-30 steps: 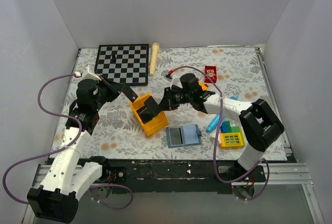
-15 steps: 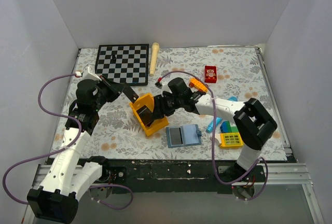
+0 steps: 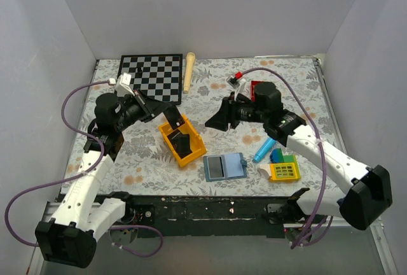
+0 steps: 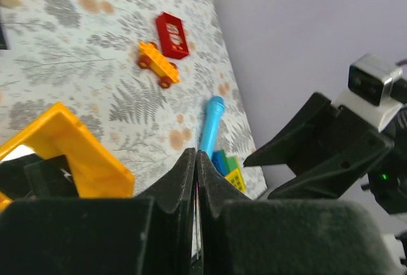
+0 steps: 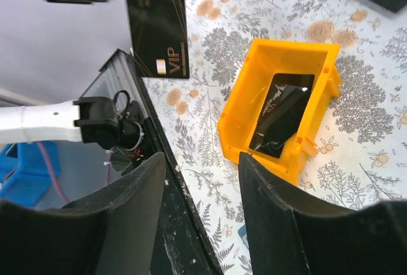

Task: Put the credit cards into the card holder
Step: Place the credit card in the storage box.

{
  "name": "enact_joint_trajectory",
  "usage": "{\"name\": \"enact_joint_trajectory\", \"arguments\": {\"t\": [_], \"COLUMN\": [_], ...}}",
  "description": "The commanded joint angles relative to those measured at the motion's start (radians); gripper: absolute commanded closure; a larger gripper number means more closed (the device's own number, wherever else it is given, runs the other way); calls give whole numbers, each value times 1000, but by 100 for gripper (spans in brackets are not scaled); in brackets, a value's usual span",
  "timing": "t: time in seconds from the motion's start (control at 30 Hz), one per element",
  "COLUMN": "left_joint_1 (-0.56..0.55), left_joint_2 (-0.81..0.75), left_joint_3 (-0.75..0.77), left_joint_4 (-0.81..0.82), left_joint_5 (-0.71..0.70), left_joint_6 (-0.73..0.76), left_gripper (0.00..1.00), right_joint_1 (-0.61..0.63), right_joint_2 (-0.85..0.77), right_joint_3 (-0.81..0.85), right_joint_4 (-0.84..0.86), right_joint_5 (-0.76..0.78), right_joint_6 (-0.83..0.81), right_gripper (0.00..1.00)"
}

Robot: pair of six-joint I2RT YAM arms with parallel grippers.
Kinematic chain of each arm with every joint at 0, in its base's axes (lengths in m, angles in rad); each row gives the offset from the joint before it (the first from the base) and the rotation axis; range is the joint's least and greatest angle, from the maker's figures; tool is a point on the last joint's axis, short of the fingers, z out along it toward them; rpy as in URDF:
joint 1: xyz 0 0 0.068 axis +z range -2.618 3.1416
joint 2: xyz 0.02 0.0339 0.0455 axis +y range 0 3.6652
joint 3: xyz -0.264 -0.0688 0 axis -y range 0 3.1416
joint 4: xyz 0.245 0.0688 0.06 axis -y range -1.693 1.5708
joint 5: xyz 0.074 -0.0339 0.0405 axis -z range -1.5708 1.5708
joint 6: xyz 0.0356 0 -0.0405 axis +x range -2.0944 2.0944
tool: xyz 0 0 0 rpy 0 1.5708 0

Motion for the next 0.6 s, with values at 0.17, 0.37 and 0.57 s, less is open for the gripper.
{"name": "enact_joint_trajectory", "arguments": {"t": [0.17,0.37,0.57], "left_joint_1": [-3,-48,-160], "left_joint_2": [87,92,115], "left_joint_3": [-60,-106,-94], "left_joint_4": [346,584,618], "left_joint_5": [484,527,480], "left_joint_6": [-51,-170,-160], "left_gripper": [100,100,100], "right_joint_1": [-69,-69,-69], "right_joint_2": [-162,-176,-163], "right_joint_3": [-60,-79,-93], "right_joint_4": [142,182,232], "right_joint_5": [-310,-299,-296], "right_joint_6": [84,126,172], "right_gripper": [37,37,40]}}
